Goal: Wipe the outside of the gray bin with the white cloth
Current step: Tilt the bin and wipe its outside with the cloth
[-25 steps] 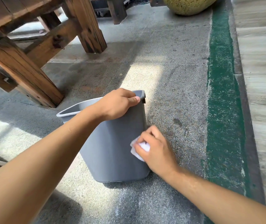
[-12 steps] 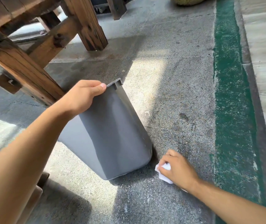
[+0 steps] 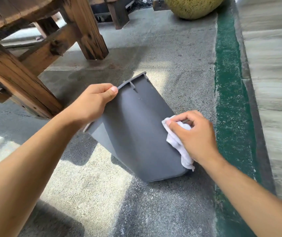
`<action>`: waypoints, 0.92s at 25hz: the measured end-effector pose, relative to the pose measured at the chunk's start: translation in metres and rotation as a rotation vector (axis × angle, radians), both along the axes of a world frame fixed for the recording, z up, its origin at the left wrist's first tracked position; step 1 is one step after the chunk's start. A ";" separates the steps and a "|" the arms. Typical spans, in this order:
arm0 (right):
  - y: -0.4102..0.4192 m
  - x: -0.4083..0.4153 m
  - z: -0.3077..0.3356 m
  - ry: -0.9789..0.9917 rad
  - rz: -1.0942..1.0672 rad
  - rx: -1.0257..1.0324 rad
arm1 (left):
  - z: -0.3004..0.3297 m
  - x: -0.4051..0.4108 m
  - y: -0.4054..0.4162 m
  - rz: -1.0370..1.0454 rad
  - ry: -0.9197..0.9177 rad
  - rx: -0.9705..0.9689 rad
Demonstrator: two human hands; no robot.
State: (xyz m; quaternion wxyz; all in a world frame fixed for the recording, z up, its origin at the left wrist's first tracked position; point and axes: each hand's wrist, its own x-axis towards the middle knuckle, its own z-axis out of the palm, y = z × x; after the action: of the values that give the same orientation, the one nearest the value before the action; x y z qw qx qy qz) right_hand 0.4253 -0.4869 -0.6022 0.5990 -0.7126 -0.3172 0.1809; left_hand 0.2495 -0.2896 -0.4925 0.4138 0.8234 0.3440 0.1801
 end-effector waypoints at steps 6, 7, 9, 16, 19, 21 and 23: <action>0.004 0.034 0.054 -0.095 -0.030 -0.021 | -0.017 0.006 -0.008 0.056 -0.126 -0.210; 0.007 0.037 0.064 -0.129 -0.014 -0.028 | -0.017 0.008 -0.007 0.059 -0.111 -0.167; 0.018 0.037 0.084 -0.195 0.042 -0.021 | -0.018 0.012 -0.008 0.080 -0.123 -0.151; 0.087 -0.008 0.101 -0.479 0.325 -0.077 | -0.017 0.018 -0.016 0.020 -0.183 -0.216; 0.089 -0.010 0.093 -0.520 0.376 -0.079 | -0.013 0.011 -0.017 0.021 -0.190 -0.261; 0.079 -0.001 0.085 -0.510 0.391 -0.089 | -0.012 0.009 -0.017 0.005 -0.176 -0.270; 0.064 0.011 0.075 -0.461 0.385 -0.104 | -0.013 0.010 -0.014 0.000 -0.156 -0.244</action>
State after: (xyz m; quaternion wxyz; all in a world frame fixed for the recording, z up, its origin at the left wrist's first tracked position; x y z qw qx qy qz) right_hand 0.4367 -0.4232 -0.5275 0.4285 -0.6915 -0.5643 0.1407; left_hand 0.2592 -0.3039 -0.5055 0.5364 0.7504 0.3299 0.2006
